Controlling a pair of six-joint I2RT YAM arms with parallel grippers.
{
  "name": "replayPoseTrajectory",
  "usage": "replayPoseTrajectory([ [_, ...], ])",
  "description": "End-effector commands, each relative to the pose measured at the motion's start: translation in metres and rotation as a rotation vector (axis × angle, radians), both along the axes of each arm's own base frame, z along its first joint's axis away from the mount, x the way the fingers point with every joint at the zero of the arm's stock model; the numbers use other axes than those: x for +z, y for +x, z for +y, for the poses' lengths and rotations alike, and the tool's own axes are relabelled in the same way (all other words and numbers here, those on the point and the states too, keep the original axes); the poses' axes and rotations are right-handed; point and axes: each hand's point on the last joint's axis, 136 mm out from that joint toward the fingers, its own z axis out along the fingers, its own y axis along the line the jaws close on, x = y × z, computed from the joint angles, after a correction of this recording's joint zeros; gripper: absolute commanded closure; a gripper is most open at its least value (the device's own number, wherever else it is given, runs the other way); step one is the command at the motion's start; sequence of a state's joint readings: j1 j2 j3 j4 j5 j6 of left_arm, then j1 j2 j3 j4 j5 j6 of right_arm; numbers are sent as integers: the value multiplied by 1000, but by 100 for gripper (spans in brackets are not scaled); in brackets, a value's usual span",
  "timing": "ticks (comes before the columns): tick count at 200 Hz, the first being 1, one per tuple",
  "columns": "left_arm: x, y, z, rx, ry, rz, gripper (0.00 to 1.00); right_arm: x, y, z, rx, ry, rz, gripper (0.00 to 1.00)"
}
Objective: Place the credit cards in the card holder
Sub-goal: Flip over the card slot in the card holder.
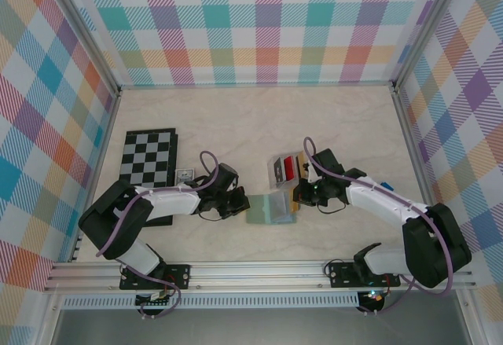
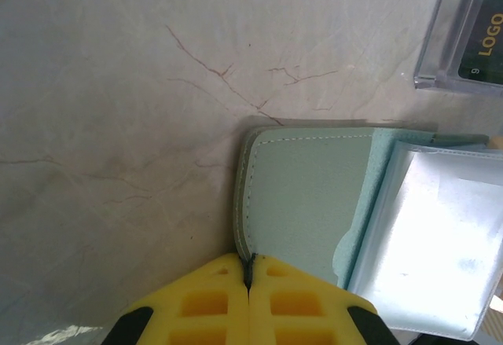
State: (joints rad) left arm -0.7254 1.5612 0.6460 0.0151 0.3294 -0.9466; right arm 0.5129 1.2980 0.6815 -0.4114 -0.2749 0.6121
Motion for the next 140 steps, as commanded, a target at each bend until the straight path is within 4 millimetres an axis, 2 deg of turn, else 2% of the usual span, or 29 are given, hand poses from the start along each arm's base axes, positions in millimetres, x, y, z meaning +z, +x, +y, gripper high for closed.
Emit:
replayPoseTrajectory([
  [1, 1, 1, -7, -16, -2, -9, 100, 12, 1, 9, 40, 33, -24, 95],
  [58, 5, 3, -15, -25, -32, -17, 100, 34, 1, 38, 72, 142, -56, 94],
  [114, 8, 3, -22, -22, -55, -29, 100, 13, -2, 59, 104, 142, -6, 94],
  [140, 7, 3, -20, -18, -45, -33, 100, -10, -2, 52, 64, 86, 28, 95],
])
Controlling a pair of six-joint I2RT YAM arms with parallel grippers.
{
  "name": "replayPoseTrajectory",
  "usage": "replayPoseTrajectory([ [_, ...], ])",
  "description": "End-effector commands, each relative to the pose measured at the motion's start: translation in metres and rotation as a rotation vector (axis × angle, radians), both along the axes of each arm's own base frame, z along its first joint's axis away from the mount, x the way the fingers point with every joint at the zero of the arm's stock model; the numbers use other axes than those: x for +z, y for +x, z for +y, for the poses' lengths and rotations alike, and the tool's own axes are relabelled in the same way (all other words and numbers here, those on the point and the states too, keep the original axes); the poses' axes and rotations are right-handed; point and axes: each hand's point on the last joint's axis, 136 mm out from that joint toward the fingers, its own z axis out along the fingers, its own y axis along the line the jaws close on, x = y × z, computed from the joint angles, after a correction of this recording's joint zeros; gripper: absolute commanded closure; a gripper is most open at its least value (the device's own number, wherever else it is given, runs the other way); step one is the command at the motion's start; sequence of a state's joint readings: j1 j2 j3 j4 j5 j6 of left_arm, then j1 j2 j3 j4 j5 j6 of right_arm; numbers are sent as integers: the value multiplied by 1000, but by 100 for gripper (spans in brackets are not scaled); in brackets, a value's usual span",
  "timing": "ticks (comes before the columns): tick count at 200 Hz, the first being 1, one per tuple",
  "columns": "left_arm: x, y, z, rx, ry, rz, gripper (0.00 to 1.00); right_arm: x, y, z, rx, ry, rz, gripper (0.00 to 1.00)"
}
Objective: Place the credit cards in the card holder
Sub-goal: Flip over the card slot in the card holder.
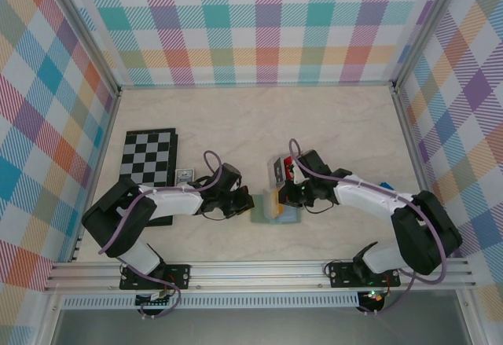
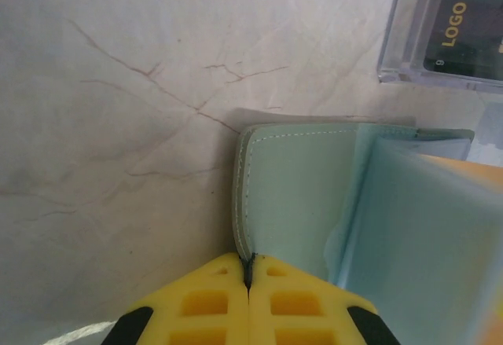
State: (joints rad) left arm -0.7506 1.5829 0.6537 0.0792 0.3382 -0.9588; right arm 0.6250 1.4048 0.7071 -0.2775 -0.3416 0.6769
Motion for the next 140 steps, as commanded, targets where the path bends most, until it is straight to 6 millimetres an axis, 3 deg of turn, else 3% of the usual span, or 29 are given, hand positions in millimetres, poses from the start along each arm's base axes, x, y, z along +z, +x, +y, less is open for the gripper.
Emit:
replayPoseTrajectory([
  [1, 2, 1, -4, 4, -2, -8, 100, -8, 4, 3, -28, -5, 7, 95],
  [27, 0, -2, 1, 5, 21, -5, 100, -23, 0, -5, -53, -42, 28, 95],
  [46, -1, -3, 9, 18, 52, -15, 87, -30, -3, -10, -62, -58, 37, 95],
  [59, 1, -3, 15, 28, 68, -31, 71, -34, -5, -11, -67, -59, 43, 95],
  [94, 12, 0, 21, 38, 83, -75, 53, -39, -7, -11, -72, -61, 57, 95],
  [111, 17, 1, 20, 40, 65, -95, 38, -40, -7, -11, -74, -57, 57, 95],
  [140, 19, 3, 5, -30, 40, -89, 38, -35, -5, -9, -74, -40, 49, 95],
])
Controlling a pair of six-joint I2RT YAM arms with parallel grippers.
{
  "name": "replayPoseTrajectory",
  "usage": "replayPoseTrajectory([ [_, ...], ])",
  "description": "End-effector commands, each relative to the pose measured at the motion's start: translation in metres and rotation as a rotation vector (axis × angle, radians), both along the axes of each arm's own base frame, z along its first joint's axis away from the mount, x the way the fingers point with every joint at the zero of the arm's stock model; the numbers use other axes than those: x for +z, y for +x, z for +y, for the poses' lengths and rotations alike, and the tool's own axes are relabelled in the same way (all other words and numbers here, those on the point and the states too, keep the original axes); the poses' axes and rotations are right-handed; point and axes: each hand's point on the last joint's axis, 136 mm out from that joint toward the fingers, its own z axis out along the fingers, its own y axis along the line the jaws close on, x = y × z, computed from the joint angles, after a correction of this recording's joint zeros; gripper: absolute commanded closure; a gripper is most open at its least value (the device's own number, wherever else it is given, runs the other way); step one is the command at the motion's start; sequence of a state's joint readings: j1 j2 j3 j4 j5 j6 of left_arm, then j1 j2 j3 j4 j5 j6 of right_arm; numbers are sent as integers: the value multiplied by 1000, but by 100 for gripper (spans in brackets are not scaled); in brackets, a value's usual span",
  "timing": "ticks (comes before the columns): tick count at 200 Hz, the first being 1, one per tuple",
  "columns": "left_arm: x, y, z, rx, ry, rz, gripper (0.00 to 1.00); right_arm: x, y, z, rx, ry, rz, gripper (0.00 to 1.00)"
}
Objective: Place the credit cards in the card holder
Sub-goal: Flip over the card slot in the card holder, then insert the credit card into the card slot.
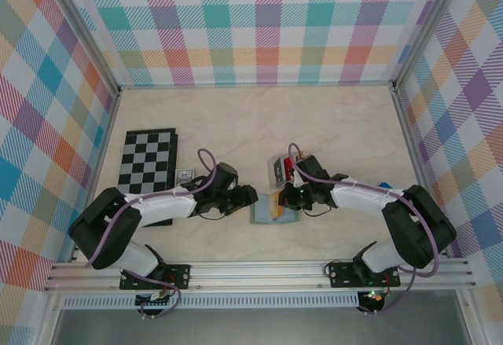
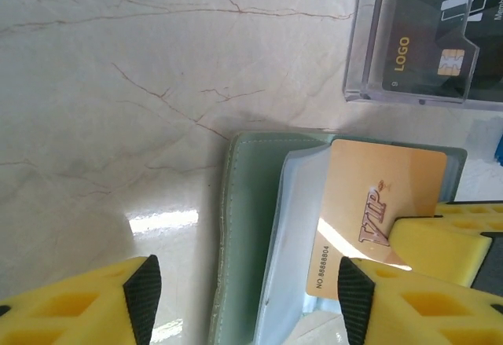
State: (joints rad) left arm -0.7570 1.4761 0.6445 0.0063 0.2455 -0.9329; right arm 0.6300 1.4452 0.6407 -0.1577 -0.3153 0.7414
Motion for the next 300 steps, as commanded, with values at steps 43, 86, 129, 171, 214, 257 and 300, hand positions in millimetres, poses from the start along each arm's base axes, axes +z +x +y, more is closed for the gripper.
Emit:
replayPoseTrajectory([
  [43, -15, -4, -14, -111, 69, 53, 51, -6, -6, -5, -21, -4, 21, 95],
  [86, -27, -8, -11, -131, 105, 79, 67, 3, -4, -6, -46, 38, 12, 95],
  [129, -39, -12, -9, -150, 126, 103, 72, 4, -5, -13, -53, 61, -5, 95],
  [171, -42, -13, -10, -152, 126, 113, 73, 5, -5, -1, -10, 146, -13, 95],
  [214, -46, -14, -11, -157, 131, 123, 76, 20, 1, -6, -42, 139, -77, 95],
  [257, -47, -15, -12, -159, 130, 129, 78, 29, 1, -5, -43, 155, -84, 94],
  [300, -47, -15, -13, -155, 127, 132, 78, 10, -2, -2, -41, 155, -34, 95],
])
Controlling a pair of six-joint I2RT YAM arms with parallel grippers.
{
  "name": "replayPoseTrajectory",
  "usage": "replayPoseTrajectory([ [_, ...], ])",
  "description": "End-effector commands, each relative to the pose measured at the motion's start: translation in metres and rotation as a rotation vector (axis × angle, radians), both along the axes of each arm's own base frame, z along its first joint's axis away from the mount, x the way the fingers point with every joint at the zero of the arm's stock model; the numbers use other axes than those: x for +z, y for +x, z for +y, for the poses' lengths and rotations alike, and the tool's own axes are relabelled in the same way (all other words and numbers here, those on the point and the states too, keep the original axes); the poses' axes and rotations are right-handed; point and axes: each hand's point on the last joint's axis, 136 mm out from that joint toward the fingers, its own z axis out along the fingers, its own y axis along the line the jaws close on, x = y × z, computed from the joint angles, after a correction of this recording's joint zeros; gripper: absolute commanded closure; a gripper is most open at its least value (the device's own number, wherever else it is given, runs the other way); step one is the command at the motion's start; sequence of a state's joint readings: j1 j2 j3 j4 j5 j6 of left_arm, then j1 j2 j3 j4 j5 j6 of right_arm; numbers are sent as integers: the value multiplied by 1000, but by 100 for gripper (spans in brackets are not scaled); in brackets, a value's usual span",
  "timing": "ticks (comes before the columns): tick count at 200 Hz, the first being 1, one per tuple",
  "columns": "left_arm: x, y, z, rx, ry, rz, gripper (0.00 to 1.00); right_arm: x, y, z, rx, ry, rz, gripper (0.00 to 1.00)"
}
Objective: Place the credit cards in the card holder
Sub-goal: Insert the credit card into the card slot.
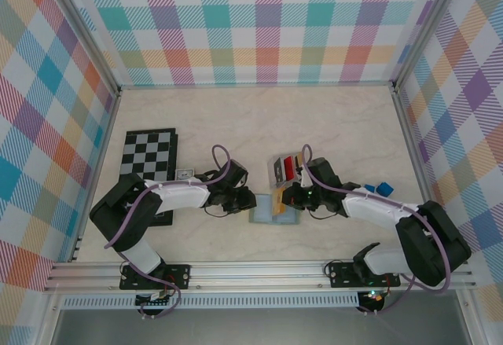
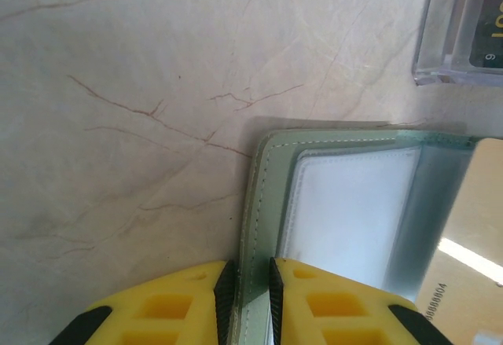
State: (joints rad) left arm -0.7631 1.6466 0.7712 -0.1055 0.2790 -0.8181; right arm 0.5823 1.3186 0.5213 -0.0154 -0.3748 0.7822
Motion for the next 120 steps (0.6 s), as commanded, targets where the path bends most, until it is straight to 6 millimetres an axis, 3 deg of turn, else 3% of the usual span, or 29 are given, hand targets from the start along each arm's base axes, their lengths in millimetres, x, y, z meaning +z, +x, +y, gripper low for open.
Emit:
replayPoseTrajectory([
  [1, -19, -14, -3, -36, 19, 65, 78, -9, -3, 4, 6, 25, 35, 95],
  [40, -21, -16, -3, -32, 19, 73, 78, -22, -8, 6, 2, 48, 67, 95],
  [120, -21, -18, -8, -15, -4, 81, 79, -24, -16, 10, 16, 63, 80, 94],
])
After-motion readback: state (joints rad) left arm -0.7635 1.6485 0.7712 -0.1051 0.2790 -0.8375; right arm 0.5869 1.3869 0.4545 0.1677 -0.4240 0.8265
